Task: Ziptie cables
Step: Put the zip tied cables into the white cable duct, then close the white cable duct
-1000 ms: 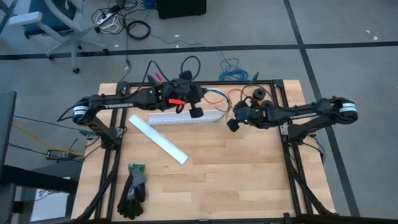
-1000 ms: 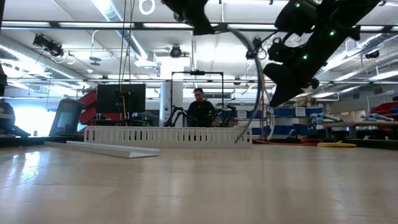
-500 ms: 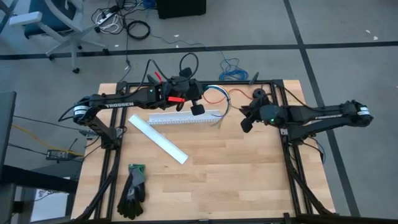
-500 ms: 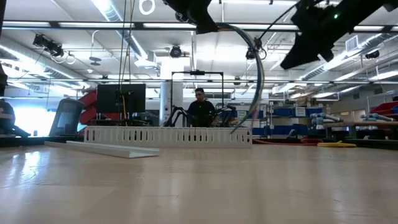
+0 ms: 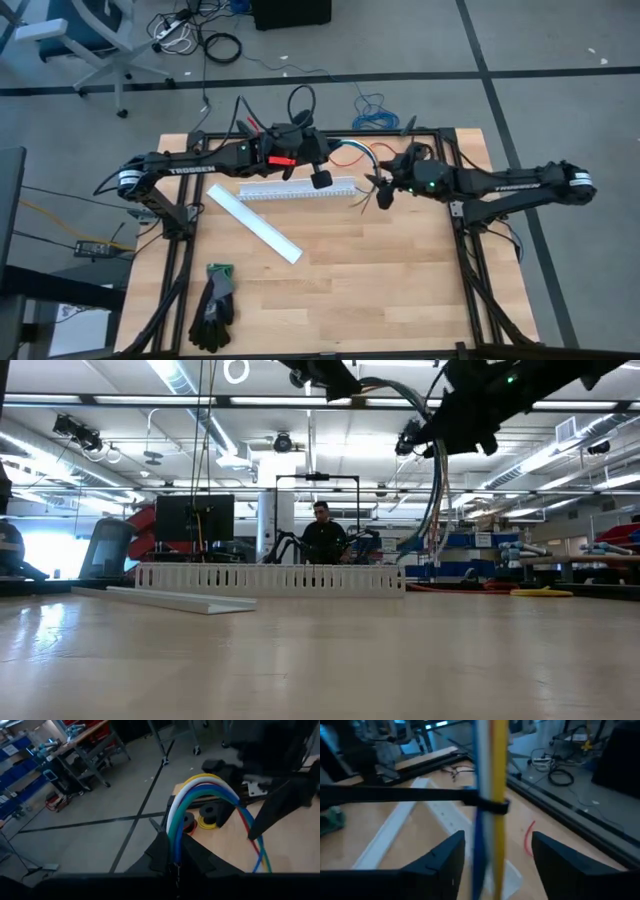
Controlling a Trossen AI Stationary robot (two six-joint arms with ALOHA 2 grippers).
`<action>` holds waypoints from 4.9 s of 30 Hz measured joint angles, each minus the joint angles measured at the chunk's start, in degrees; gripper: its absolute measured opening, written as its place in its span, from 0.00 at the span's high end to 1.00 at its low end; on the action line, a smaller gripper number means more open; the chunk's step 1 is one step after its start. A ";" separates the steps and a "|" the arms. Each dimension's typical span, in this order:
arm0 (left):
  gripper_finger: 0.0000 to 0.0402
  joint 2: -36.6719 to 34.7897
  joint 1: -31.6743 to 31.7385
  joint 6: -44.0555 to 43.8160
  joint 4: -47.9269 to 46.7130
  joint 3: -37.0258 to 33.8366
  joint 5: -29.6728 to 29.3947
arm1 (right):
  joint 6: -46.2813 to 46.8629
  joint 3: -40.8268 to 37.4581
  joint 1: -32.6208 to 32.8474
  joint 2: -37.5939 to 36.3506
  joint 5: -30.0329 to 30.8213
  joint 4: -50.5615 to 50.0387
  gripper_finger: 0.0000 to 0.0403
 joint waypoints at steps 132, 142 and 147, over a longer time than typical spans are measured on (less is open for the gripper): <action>0.79 -1.81 6.58 -17.84 -41.09 -32.54 -7.60 | -34.51 50.20 -10.69 59.60 -18.95 -38.05 0.79; 0.68 -1.93 6.54 -18.70 -43.58 -32.46 -7.77 | -32.97 50.29 -10.68 55.77 -17.69 -39.24 0.70; 0.67 -5.04 6.52 -23.91 -46.74 -32.41 -8.54 | -29.08 50.25 -10.69 51.61 -14.16 -46.11 0.70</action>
